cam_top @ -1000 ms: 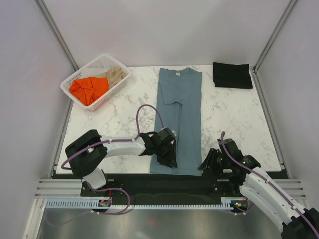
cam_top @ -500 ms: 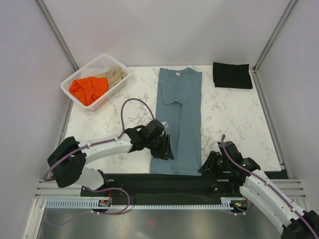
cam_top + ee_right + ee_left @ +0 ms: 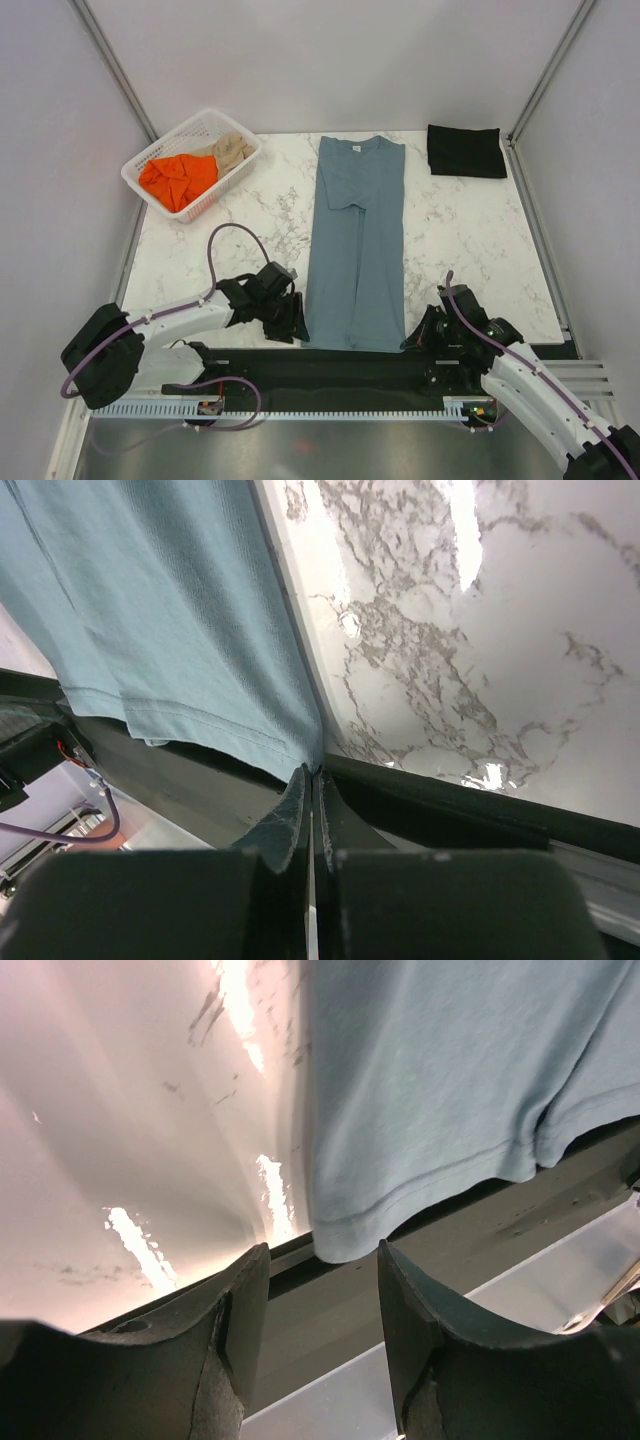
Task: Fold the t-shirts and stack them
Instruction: Fold the tshirt
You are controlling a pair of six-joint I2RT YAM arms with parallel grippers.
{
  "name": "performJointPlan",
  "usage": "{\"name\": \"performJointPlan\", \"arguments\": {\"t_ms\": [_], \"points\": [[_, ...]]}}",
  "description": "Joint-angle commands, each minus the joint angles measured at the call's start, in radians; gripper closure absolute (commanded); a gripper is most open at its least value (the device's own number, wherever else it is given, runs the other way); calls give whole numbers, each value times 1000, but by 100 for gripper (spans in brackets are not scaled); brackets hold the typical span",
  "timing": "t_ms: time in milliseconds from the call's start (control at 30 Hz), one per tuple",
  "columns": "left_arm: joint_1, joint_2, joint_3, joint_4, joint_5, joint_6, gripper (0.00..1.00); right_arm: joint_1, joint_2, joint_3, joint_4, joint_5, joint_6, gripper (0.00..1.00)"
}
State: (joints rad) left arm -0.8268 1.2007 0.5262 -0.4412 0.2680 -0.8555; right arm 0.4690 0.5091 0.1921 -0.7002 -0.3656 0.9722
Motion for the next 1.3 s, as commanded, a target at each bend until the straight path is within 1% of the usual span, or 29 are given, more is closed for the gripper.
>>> {"name": "performJointPlan", "arguments": {"t_ms": [0, 233, 433, 500, 533, 567, 633, 667, 733, 867, 1033, 1167, 1267], "points": [[-2, -62, -32, -4, -4, -11, 45, 3, 5, 6, -15, 11, -10, 100], [-2, -24, -37, 25, -12, -11, 44, 3, 2, 1, -15, 16, -17, 100], [-3, 33, -66, 113, 33, -45, 51, 3, -20, 0, -19, 16, -10, 100], [-2, 46, -68, 127, 36, -47, 56, 5, -27, -2, -25, 17, -12, 100], [-2, 48, -68, 130, 37, -48, 59, 3, -27, -3, -28, 19, -13, 100], [-2, 48, -69, 130, 39, -53, 67, 3, -29, -5, -36, 19, -15, 100], [-3, 33, -74, 133, 39, -56, 75, 3, -40, -3, -48, 28, -18, 100], [-2, 28, -75, 133, 39, -57, 85, 3, -44, 1, -61, 31, -21, 100], [-2, 16, -78, 133, 46, -57, 98, 5, -49, 12, -82, 50, -24, 100], [-8, -1, -87, 134, 65, -89, 98, 3, -50, 111, -203, 140, -49, 100], [-26, -27, -78, 137, 71, -114, 98, 5, -50, 126, -206, 131, -53, 100], [-61, -30, -54, 151, 97, -157, 98, 5, -57, 124, -208, 126, -47, 100], [-69, -32, -67, 153, 86, -172, 98, 3, -67, 145, -234, 139, -44, 100]]}}
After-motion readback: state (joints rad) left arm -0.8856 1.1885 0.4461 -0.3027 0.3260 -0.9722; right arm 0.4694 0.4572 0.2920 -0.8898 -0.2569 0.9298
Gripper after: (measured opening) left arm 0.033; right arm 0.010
